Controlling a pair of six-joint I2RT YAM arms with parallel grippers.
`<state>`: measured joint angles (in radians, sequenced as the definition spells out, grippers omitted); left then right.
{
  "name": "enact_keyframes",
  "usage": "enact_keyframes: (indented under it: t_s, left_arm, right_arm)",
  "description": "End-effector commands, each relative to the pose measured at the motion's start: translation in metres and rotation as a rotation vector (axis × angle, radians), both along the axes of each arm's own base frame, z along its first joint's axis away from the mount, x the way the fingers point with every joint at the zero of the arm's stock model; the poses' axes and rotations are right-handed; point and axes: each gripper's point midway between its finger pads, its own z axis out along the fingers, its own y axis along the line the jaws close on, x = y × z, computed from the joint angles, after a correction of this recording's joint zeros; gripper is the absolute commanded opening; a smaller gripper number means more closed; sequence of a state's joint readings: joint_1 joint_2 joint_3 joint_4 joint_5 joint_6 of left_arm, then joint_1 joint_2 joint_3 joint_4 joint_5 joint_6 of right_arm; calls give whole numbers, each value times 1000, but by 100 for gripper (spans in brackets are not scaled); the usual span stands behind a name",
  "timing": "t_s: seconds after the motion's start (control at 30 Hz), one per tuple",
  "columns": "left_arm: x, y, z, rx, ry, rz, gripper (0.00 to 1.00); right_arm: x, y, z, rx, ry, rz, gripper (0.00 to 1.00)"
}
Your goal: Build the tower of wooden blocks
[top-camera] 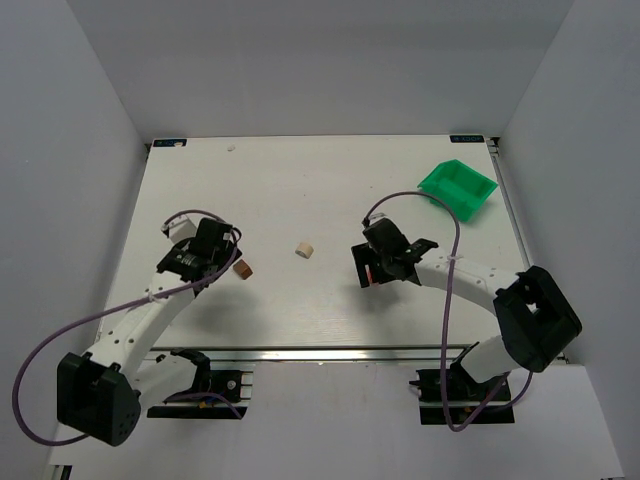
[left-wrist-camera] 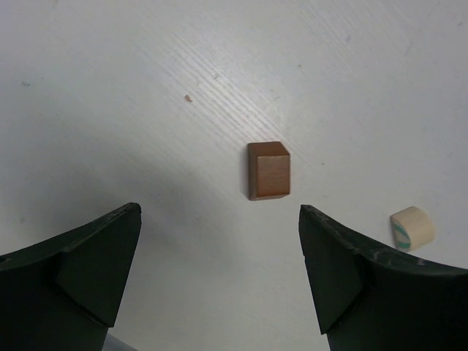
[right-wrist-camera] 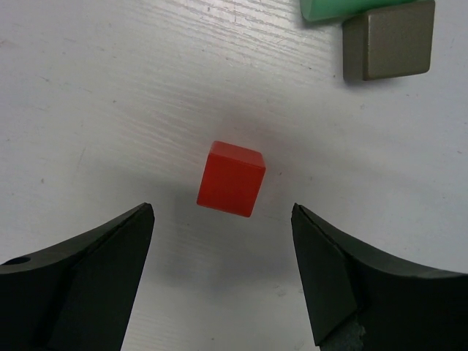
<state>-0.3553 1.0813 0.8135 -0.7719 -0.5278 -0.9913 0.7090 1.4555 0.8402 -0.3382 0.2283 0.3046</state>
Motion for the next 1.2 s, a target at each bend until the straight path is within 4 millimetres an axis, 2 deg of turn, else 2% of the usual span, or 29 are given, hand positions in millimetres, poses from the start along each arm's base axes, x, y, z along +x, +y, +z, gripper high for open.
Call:
enact_keyframes:
  t_s: [0.0,0.13,0.17,0.23,0.27,0.37,0.47,0.57,0.6,0.7,0.8,0.97,1.03,1.17]
  left_arm:
    - [-6,7,-3,4,-41,28,98]
    - [-4,5,-1,0,-47,9,98]
    - [-4,4,-1,2,-44,5,98]
    - [-1,4,0,11,-31,-1,98]
    - [-2,3,-2,13,-24,-5,98]
    - [1,1,-2,15,-17,-19,98]
    - [2,1,-1,16,-21,-24,98]
    - [3,0,2,16,-33,-32,98]
    - [2,1,3,18,-35,-31,98]
    - [2,1,4,13,-42,-29,98]
    - [2,1,5,4,-49,-33,98]
    - [3,0,5,7,-41,-38,98]
    - [3,0,5,8,-40,-38,98]
    - [3,0,6,6,-41,-42,98]
  right_arm:
    - [14,6,7,-3,-32,-42,80]
    - [18,11,5,-3,-25,-46,66]
    - [18,11,2,-8,-19,-46,55]
    - [18,14,2,-3,-14,-47,47]
    - [18,15,2,5,-10,-44,39]
    - [19,22,2,27,-7,-33,31]
    - [20,30,2,37,-2,-20,27]
    - [24,45,5,65,3,-17,22]
    - [29,54,12,84,-8,-20,21]
    - [30,77,16,127,1,-78,22]
    - [32,85,10,140,6,-184,23]
    - [37,103,5,145,18,-192,27]
    - [36,105,1,131,29,-190,34]
    - [37,107,4,130,24,-178,48]
